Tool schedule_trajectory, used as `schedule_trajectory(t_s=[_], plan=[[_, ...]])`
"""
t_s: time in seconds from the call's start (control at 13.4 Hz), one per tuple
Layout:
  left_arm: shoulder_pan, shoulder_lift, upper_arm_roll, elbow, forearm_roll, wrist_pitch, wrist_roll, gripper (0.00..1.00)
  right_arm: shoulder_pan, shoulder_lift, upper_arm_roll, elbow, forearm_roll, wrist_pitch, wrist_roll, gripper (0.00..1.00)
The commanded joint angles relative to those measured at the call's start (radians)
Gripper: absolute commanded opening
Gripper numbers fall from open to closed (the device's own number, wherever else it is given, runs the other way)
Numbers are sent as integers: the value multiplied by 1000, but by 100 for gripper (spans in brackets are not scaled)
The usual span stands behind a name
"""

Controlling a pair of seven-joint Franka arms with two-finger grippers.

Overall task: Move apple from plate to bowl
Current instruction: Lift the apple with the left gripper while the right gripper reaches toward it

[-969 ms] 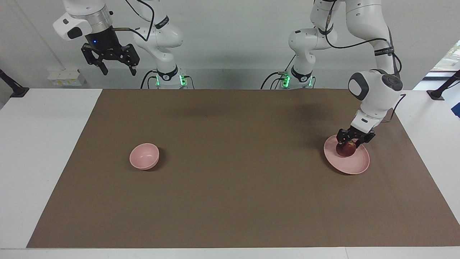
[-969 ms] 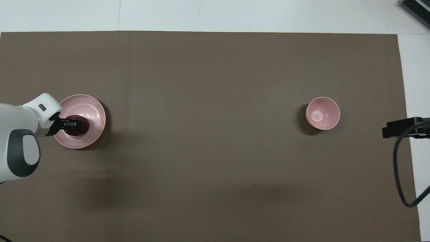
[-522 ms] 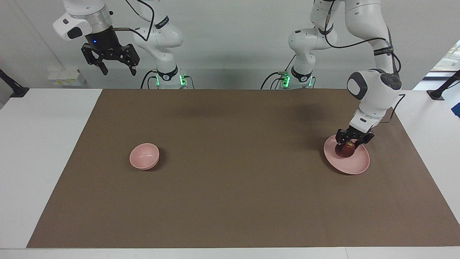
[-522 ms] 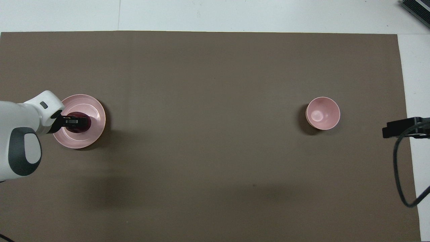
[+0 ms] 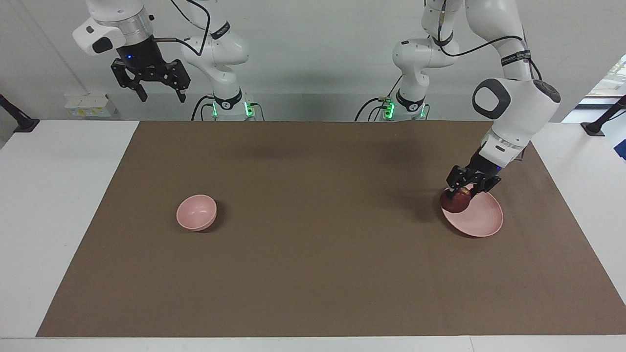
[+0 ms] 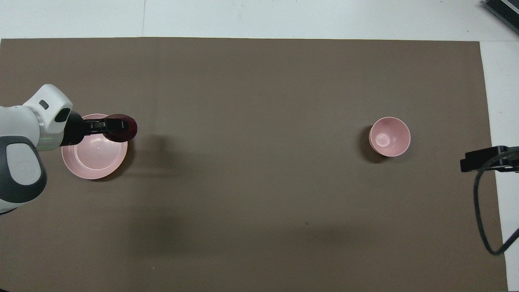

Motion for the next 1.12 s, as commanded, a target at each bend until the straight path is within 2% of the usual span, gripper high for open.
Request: schedule_trajectory(t_s=[0.0, 0.15, 0.37, 0.52, 0.67, 0.75, 0.89, 1.04], plan=[[-39, -2, 2, 8, -206, -15, 11, 0, -2, -21, 13, -13, 7, -24, -27, 100], [-44, -4, -10, 8, -411, -18, 54, 0, -2, -27, 13, -13, 9, -22, -40, 100], [-42, -18, -48, 5, -727, -34, 99, 0, -13, -41, 10, -37, 130, 6, 4, 100], [-32, -21, -111, 2, -826, -33, 166, 0, -2, -38, 12, -70, 185, 59, 113, 100], [-32, -22, -148, 5, -875, -34, 184, 0, 20, -21, 13, -90, 252, 110, 242, 100], [-32, -25, -170, 8, -882, -34, 215, 0, 39, -6, 13, -90, 275, 136, 294, 100], [-33, -36, -188, 8, -978, -44, 247, 0, 76, 19, 13, -90, 306, 202, 391, 100], [-32, -50, -229, 8, -1041, -57, 296, 0, 79, 46, 13, -90, 399, 265, 515, 100]])
